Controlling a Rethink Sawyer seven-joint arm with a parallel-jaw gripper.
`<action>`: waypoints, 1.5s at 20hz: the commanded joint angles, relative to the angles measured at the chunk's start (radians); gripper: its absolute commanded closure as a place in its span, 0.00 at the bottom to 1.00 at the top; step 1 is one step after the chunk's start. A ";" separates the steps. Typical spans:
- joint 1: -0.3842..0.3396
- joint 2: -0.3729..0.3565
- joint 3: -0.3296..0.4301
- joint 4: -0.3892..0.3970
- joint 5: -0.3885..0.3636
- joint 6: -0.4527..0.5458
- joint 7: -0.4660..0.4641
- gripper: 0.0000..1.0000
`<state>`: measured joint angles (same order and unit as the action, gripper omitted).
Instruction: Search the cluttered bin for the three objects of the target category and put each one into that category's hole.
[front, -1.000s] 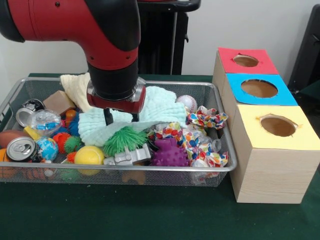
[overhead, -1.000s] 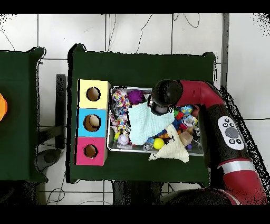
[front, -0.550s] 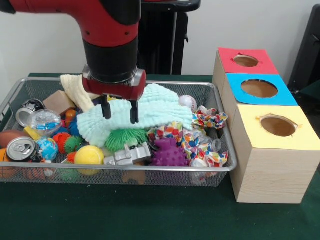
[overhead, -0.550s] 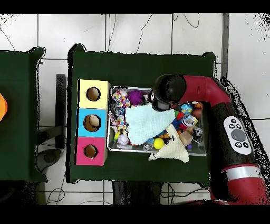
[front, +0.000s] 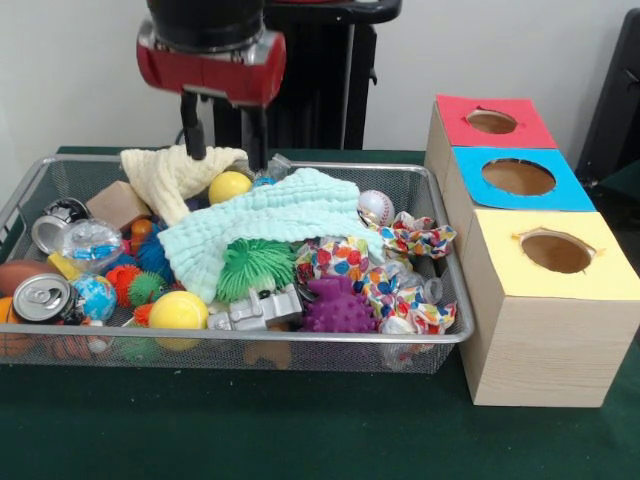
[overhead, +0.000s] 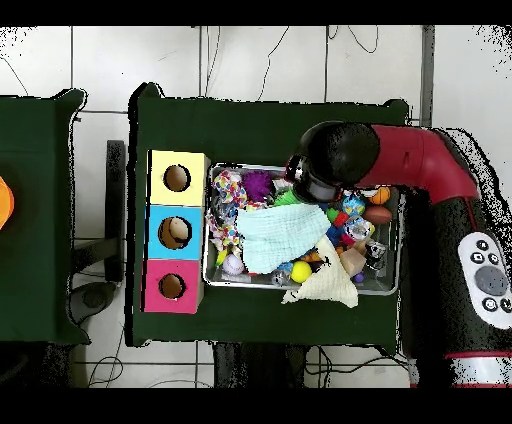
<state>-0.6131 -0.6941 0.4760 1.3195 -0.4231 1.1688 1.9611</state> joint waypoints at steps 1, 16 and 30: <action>-0.009 -0.109 0.072 0.048 0.044 0.129 -0.246 0.00; 0.029 0.064 0.072 -0.048 -0.032 -0.039 -0.221 0.00; 0.069 0.202 0.060 -0.164 -0.062 -0.116 -0.199 0.00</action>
<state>-0.5565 -0.5902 0.4900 1.2235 -0.4190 1.1211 1.9611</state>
